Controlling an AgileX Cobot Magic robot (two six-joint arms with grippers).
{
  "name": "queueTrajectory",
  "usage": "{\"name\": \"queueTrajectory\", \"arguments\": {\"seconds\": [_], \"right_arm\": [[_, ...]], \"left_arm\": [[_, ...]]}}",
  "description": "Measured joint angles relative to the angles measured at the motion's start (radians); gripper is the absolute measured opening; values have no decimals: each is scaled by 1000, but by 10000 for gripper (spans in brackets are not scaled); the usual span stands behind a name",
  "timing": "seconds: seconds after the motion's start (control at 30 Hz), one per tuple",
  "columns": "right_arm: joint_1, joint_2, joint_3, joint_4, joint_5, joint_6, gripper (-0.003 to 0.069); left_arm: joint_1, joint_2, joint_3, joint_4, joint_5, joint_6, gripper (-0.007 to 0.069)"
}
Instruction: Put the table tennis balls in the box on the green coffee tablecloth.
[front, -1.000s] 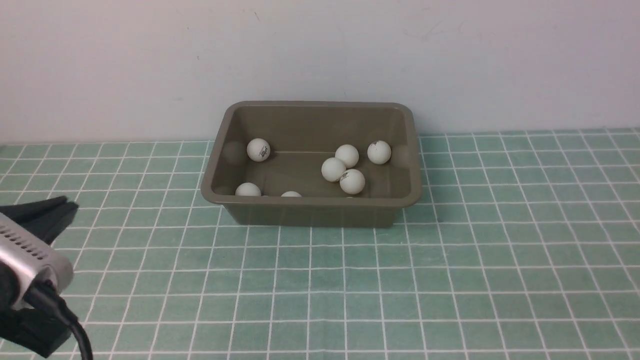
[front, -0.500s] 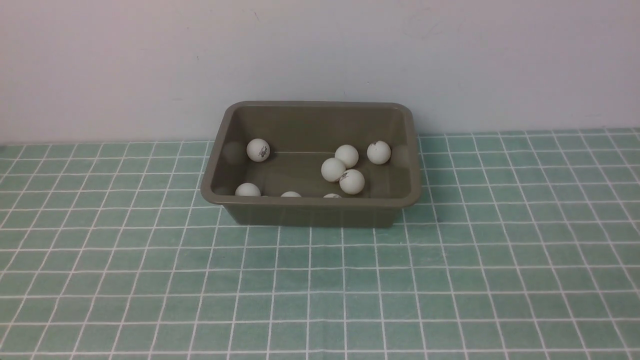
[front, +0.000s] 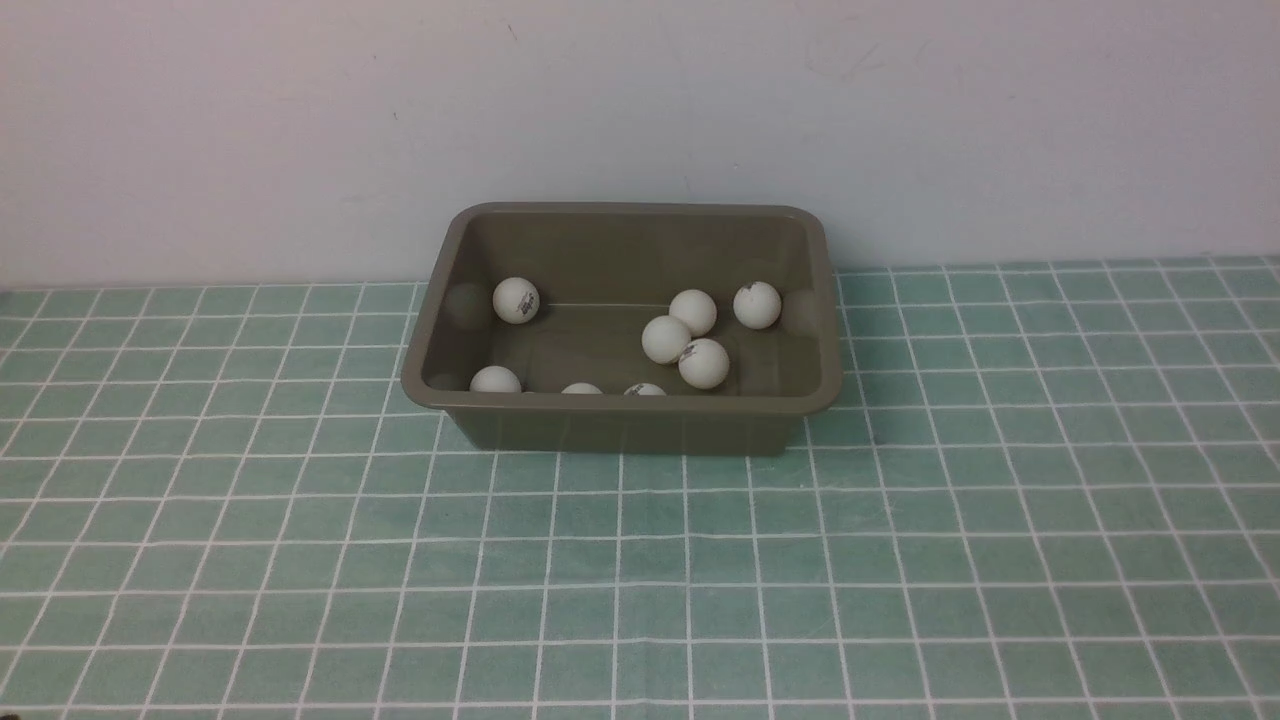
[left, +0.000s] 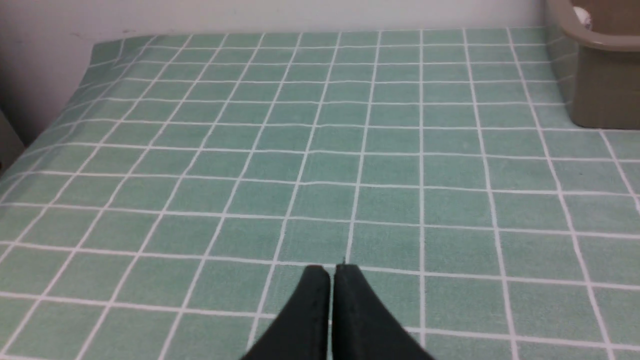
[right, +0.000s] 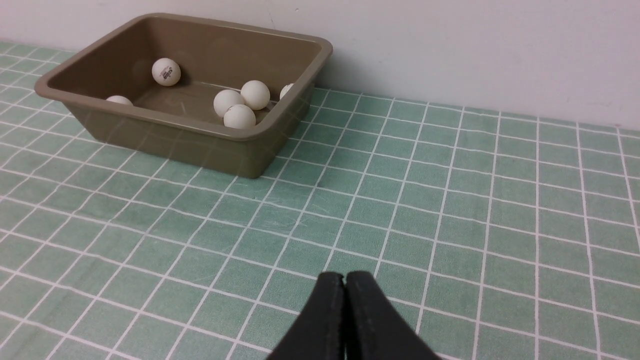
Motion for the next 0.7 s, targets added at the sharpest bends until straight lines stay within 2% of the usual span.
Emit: {"name": "queueTrajectory", "arguments": {"seconds": [0.13, 0.7], "right_arm": [[0, 0, 0, 0, 0, 0, -16], [0, 0, 0, 0, 0, 0, -16]], "left_arm": [[-63, 0, 0, 0, 0, 0, -4], [-65, 0, 0, 0, 0, 0, -4]]}}
